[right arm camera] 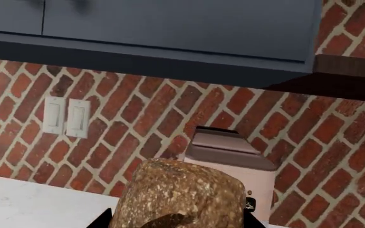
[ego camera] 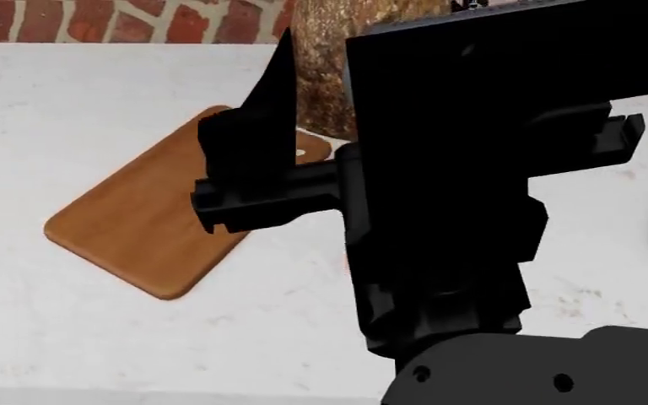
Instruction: Place all breads on the cutting board.
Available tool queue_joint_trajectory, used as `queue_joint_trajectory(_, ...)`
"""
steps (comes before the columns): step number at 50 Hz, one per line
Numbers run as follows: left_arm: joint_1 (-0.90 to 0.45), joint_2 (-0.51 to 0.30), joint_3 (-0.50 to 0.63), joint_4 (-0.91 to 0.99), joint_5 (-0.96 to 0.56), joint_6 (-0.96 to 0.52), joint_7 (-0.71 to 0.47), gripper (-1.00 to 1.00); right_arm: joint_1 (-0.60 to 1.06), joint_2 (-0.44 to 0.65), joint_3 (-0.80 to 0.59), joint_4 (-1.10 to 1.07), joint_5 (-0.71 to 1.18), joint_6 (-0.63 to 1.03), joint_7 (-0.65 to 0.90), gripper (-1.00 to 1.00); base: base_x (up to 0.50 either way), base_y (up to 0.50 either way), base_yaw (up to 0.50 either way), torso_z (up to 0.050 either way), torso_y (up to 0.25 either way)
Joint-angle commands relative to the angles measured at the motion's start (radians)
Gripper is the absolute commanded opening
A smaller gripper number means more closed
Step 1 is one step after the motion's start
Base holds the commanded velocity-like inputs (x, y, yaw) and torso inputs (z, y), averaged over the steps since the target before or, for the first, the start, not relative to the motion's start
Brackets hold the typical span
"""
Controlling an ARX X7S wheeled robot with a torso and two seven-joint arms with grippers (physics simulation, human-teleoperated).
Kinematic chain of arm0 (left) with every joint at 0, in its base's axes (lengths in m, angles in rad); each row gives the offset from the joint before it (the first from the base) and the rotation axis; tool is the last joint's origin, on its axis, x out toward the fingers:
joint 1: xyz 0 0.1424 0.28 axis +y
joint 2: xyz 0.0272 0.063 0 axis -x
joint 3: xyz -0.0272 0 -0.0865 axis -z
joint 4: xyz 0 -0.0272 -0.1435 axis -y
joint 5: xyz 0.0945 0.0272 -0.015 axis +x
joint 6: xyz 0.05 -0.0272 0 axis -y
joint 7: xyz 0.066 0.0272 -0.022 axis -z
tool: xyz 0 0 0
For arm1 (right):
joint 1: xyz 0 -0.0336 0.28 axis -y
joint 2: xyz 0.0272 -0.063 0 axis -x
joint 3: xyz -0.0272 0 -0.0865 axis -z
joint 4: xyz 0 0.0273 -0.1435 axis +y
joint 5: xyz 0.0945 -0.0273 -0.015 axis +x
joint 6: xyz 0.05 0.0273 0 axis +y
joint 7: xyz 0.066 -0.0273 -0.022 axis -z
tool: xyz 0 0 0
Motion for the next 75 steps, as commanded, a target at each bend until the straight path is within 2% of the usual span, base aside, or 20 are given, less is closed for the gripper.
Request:
queue_joint_trajectory(1, -0.014, 0.088, 0.089, -0.035, 0.103, -0.030, 0.014, -1.00, -0.024, -0.010, 0.001, -0.002, -0.035, 0.028, -0.009, -1.00, 0.05, 0.50, 0.00, 0.000, 0.000)
queue_joint_trajectory(4, 0.063, 0.101, 0.017, -0.014, 0.126, -0.046, 0.045, -1.00, -0.012, -0.012, 0.006, -0.003, -0.022, 0.034, -0.016, -1.00, 0.06, 0.50, 0.00, 0.000, 0.000)
queue_joint_trajectory(6, -0.071, 0.099, 0.123, -0.061, 0.100, -0.050, 0.031, -1.00, -0.010, -0.013, 0.009, -0.004, -0.021, 0.035, -0.018, -1.00, 0.06, 0.50, 0.00, 0.000, 0.000)
queue_joint_trajectory(8, -0.057, 0.105, 0.110, -0.058, 0.109, -0.048, 0.037, -1.00, -0.013, -0.012, 0.010, -0.004, -0.021, 0.033, -0.020, -1.00, 0.08, 0.50, 0.00, 0.000, 0.000)
queue_joint_trajectory(11, -0.141, 0.132, 0.186, -0.085, 0.105, -0.055, 0.018, -1.00, -0.014, -0.012, 0.011, -0.006, -0.021, 0.034, -0.022, -1.00, 0.10, 0.50, 0.00, 0.000, 0.000)
queue_joint_trajectory(17, -0.082, 0.141, 0.153, -0.067, 0.126, -0.052, 0.035, -1.00, -0.024, -0.010, 0.016, -0.006, -0.028, 0.026, -0.031, -1.00, 0.23, 0.47, 0.00, 0.000, 0.000)
queue_joint_trajectory(18, -0.232, 0.199, 0.303, -0.212, 0.023, -0.096, -0.066, -1.00, -0.029, -0.010, 0.015, -0.003, -0.031, 0.024, -0.032, -1.00, 0.37, 0.39, 0.00, 0.000, 0.000)
queue_joint_trajectory(19, -0.382, 0.233, 0.421, -0.251, 0.016, -0.114, -0.099, -1.00, -0.035, -0.011, 0.014, 0.003, -0.033, 0.022, -0.034, -1.00, 0.38, 0.38, 0.00, 0.000, 0.000)
queue_joint_trajectory(20, -0.493, 0.239, 0.442, -0.260, -0.006, -0.100, -0.125, -1.00, -0.038, -0.012, 0.013, 0.005, -0.033, 0.021, -0.035, -1.00, 0.38, 0.37, 0.00, 0.000, 0.000)
queue_joint_trajectory(22, -0.506, 0.251, 0.462, -0.258, -0.011, -0.095, -0.142, -1.00, -0.036, -0.015, 0.015, 0.002, -0.031, 0.023, -0.034, -1.00, 0.39, 0.37, 0.00, 0.000, 0.000)
queue_joint_trajectory(36, -0.374, 0.269, 0.417, -0.203, 0.097, -0.090, -0.078, -1.00, -0.053, -0.008, 0.019, 0.010, -0.037, 0.018, -0.044, -1.00, 0.47, 0.15, 0.00, 0.000, 0.001)
queue_joint_trajectory(37, -0.294, 0.256, 0.374, -0.155, 0.123, -0.075, -0.063, -1.00, -0.053, -0.003, 0.021, 0.011, -0.033, 0.018, -0.046, -1.00, 0.50, 0.00, 0.00, 0.000, 0.000)
queue_joint_trajectory(39, -0.268, 0.252, 0.359, -0.147, 0.138, -0.073, -0.050, -1.00, -0.053, -0.003, 0.022, 0.014, -0.032, 0.018, -0.048, -1.00, 0.50, 0.00, 0.00, 0.000, 0.000)
queue_joint_trajectory(75, -0.274, 0.236, 0.366, -0.139, 0.135, -0.061, -0.047, -1.00, -0.079, 0.008, 0.040, 0.020, -0.029, 0.012, -0.053, -1.00, 0.50, 0.11, 0.00, 0.000, 0.001)
